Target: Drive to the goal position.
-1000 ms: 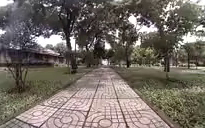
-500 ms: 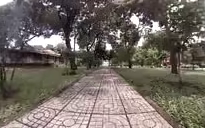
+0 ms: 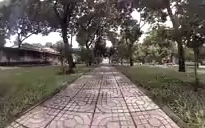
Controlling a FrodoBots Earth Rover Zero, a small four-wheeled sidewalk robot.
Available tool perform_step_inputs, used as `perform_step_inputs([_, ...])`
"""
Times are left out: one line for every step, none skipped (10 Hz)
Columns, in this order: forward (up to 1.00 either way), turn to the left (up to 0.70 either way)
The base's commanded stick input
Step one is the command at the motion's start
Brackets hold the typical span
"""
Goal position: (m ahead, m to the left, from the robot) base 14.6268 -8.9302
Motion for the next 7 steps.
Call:
perform_step_inputs([1.00, 0.00])
perform_step_inputs([1.00, 0.00])
perform_step_inputs([1.00, 0.00])
perform_step_inputs([1.00, 0.00])
perform_step_inputs([1.00, 0.00])
perform_step_inputs([1.00, 0.00])
perform_step_inputs([1.00, 0.00])
